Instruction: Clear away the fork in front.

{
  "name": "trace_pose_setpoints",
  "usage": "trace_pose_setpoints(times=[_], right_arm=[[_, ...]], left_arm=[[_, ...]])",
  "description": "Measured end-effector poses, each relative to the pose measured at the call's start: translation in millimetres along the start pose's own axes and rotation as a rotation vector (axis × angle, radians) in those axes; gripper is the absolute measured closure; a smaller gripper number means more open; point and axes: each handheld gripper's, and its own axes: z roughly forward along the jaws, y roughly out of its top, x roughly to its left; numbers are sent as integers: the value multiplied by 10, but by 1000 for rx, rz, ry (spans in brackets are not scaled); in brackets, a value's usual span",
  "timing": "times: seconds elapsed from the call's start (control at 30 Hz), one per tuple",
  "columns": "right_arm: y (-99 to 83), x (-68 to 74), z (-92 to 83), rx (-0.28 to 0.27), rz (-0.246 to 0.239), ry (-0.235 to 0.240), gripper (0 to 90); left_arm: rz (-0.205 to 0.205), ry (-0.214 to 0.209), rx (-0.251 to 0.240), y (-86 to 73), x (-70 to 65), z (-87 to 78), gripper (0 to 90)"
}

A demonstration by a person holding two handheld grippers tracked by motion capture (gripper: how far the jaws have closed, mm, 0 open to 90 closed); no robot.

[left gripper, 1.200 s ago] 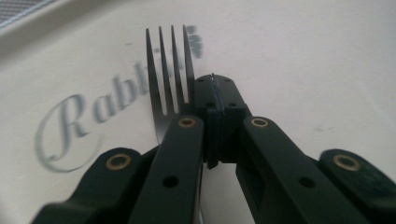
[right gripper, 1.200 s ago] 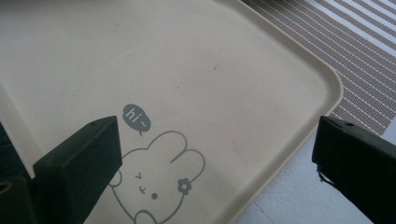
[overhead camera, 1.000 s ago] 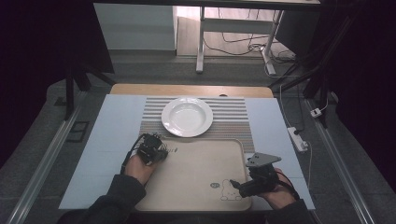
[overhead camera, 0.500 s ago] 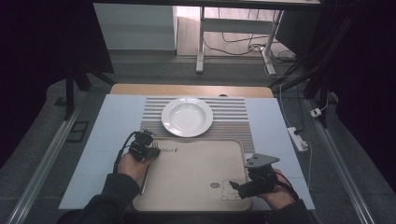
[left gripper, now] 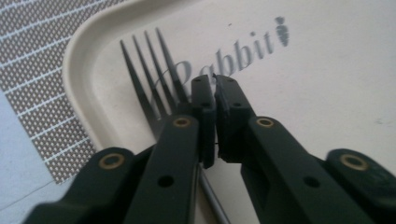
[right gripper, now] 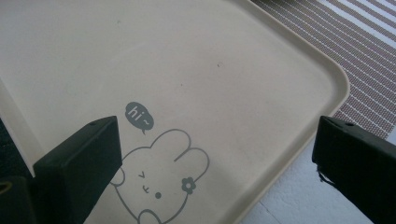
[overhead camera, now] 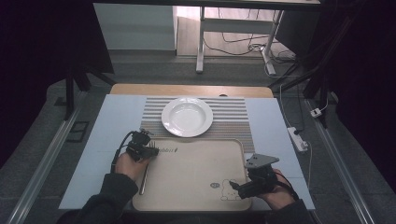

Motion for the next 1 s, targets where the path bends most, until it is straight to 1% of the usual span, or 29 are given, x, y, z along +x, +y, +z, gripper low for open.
trace_pose_setpoints(times=[0.13,0.2,0.27,0.37,0.43,0.53,0.57,0.67,0.8,1.0], right_arm=[[0,-7,-4,-2,3,1,15],[1,-10,-5,-6,6,1,16],[1,-8,-7,-7,13,0,15],[1,4,-15,-7,31,-1,15],[2,9,-27,-8,33,-6,8],[-8,23,-51,-7,49,-11,4],[-13,25,-63,-8,53,-13,0],[-34,30,-107,-20,70,-18,0],[-78,38,-175,-33,94,-26,0],[-178,46,-268,-51,139,-31,0]], left_arm=[[47,-32,-48,4,-43,-92,754],[71,-37,-70,3,-86,-145,705],[103,-45,-94,-4,-123,-204,652],[143,-52,-117,-22,-172,-301,576],[165,-64,-129,-41,-202,-368,506],[205,-64,-141,-87,-253,-471,437],[213,-71,-149,-108,-266,-505,411],[225,-104,-174,-188,-289,-607,349],[220,-119,-204,-319,-289,-739,273],[174,-148,-263,-551,-229,-944,192]])
